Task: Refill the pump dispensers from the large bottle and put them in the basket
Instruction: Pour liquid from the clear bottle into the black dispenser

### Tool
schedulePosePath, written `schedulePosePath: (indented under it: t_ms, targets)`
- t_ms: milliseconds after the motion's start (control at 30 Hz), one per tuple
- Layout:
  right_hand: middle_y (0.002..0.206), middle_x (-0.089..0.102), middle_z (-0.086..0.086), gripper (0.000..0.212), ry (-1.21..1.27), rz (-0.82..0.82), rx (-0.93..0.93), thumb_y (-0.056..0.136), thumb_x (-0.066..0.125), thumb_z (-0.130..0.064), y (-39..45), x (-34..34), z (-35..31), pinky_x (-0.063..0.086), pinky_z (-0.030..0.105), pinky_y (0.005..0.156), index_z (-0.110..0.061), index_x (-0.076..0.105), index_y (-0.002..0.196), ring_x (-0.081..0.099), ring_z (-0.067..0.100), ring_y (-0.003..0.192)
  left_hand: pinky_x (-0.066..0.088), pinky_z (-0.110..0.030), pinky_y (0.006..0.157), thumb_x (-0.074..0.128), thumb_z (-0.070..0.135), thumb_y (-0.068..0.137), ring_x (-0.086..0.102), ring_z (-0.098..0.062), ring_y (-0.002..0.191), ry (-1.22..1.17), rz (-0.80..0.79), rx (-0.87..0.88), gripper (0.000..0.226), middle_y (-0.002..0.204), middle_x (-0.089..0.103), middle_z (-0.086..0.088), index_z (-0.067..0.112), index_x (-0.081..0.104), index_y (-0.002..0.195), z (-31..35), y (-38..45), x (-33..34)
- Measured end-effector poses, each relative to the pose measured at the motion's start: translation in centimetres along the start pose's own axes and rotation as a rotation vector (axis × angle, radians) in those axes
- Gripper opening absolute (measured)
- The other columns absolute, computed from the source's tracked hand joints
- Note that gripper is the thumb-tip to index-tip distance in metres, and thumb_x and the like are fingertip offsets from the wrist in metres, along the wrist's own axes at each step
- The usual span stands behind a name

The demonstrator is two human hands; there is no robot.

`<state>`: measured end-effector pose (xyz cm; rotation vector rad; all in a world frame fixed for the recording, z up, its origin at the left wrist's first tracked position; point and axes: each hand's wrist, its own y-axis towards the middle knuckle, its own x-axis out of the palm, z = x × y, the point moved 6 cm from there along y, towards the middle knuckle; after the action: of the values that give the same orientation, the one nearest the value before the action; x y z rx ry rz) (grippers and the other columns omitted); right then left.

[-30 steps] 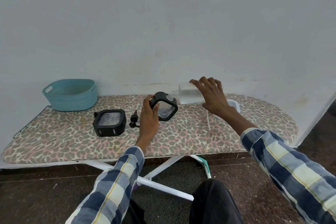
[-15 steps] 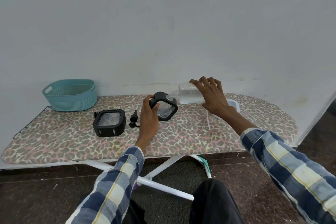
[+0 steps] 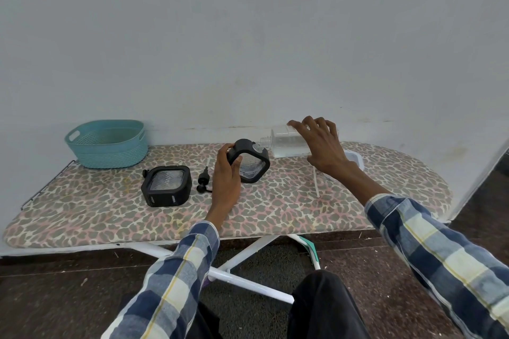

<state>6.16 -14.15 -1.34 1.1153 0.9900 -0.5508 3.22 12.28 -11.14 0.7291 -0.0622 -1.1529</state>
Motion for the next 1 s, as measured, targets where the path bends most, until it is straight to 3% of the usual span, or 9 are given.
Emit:
schedulePosePath:
  t_ms: [1000]
  targets:
    - [0.131,0.048,0.002,0.111,-0.017,-0.005,-0.02,0.058,0.083,0.008,0.11,-0.32,-0.15,0.03,0.047,0.113,-0.031,0.039,0.152,0.048,0.03,0.123,0.056,-0.047,0.102,0.042,0.051,0.113,0.062,-0.018,0.124,0.003,0.003,-0.001,0.039,0.144,0.059,0.004,0.037,0.037,0.149,0.35,-0.16,-0.14]
